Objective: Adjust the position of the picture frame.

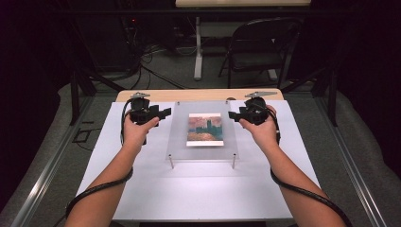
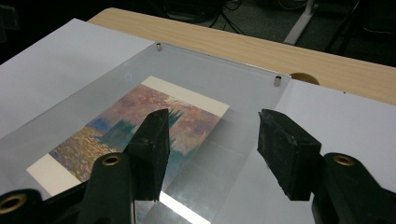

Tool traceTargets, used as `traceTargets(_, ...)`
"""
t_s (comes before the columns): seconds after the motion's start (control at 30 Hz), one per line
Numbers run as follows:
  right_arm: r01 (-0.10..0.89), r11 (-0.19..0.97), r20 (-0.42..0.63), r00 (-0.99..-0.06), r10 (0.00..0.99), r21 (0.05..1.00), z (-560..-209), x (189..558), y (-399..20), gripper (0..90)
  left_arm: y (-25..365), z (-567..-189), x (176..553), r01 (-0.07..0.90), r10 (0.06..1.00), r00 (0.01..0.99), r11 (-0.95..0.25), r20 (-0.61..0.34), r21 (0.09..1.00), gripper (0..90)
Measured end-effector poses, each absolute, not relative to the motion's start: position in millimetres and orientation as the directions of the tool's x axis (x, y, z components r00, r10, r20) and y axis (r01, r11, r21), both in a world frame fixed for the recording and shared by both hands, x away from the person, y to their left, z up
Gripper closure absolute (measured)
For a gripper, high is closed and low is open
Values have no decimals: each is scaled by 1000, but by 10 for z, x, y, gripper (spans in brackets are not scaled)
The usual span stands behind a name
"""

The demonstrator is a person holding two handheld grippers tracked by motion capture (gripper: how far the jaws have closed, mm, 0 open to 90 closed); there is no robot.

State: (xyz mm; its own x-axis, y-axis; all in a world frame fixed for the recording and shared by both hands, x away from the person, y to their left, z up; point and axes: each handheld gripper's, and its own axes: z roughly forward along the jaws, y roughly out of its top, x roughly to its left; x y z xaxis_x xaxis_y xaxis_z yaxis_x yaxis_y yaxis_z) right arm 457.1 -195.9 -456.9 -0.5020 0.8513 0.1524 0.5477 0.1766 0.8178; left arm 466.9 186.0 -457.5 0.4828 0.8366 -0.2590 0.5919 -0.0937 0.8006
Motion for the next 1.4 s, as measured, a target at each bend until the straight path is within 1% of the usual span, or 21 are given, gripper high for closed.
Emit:
traceTargets(0.27,571,169,161,-481,862,803,-4652,4754,-1897,458,1784,-4674,4820,599,839,470,-76,-274,797,366)
traceTargets(0.37,583,149,180,-468,865,799,-4719,4817,-1900,460,1768,-4732,4871,613,838,461,-61,-294,787,372)
traceTargets(0.5,614,99,232,-436,870,783,-4809,4879,-1912,460,1730,-4827,4937,631,844,448,-63,-297,773,377)
traceTargets(0.7,645,63,266,-399,878,762,-4941,4955,-1947,460,1692,-4967,5013,652,852,422,-49,-308,757,377)
traceTargets(0.8,655,47,278,-383,881,754,-4993,4973,-1961,460,1674,-5024,5033,660,851,418,-43,-319,750,377)
traceTargets(0.97,667,54,281,-384,880,743,-5058,4978,-1962,457,1672,-5109,5053,671,851,403,-25,-336,741,377)
traceTargets(1.13,682,31,308,-370,877,731,-5136,4977,-1965,451,1666,-5184,5055,686,851,393,-18,-350,727,377)
traceTargets(1.4,697,32,323,-373,870,717,-5239,4962,-1931,448,1664,-5262,5045,701,847,384,-8,-369,713,377)
